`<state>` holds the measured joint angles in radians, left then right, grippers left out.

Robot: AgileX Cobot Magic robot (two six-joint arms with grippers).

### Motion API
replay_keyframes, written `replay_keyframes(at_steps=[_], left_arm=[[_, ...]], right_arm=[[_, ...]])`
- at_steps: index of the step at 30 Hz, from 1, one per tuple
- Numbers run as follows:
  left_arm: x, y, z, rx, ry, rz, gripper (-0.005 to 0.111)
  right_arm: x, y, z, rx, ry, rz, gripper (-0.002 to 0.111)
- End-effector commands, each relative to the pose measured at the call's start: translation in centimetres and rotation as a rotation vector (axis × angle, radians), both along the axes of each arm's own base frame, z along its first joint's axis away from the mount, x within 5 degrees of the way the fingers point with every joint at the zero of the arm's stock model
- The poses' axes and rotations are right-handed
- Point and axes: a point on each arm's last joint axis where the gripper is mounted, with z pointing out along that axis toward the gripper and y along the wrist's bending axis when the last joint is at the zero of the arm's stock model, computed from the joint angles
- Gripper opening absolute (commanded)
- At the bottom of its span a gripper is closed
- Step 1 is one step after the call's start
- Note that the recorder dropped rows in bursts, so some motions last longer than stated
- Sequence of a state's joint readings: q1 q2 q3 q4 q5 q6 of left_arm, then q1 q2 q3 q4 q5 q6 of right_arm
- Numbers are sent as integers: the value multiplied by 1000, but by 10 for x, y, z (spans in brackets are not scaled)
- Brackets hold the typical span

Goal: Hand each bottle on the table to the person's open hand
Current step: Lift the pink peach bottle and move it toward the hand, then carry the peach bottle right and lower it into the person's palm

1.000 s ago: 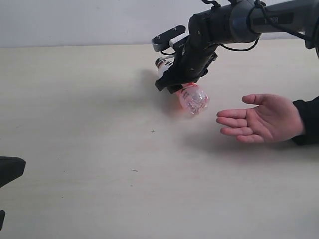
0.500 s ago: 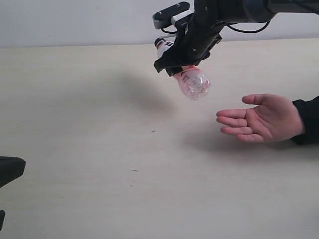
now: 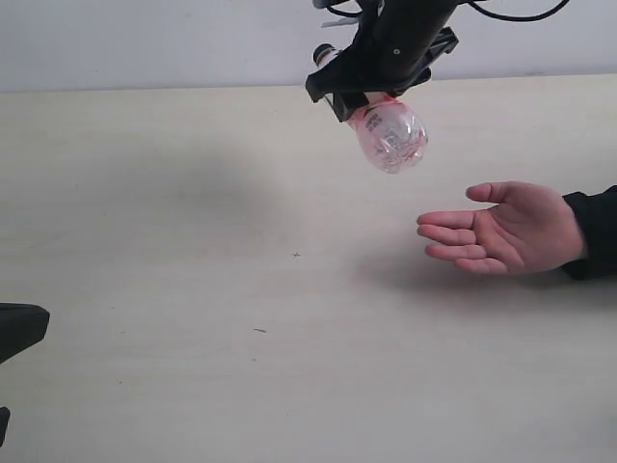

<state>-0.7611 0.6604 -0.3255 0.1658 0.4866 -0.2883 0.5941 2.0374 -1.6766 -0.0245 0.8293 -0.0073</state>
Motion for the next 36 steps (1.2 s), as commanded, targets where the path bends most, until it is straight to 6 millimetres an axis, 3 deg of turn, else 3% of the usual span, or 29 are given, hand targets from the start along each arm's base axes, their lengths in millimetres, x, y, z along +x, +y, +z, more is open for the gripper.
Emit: replay_keyframes(at_steps=[1, 11, 18, 36], left_arm=[[-1, 0, 0, -3, -8, -5, 3], [-1, 0, 0, -3, -8, -5, 3], [-1, 0, 0, -3, -8, -5, 3], [-1, 0, 0, -3, -9, -5, 3]], right_arm=[[-11, -8, 16, 1, 8, -13, 0], [-55, -44, 23, -22, -29, -61, 0], [-89, -67, 40, -12, -43, -61, 0], [-131, -96, 75, 23, -70, -100, 0]])
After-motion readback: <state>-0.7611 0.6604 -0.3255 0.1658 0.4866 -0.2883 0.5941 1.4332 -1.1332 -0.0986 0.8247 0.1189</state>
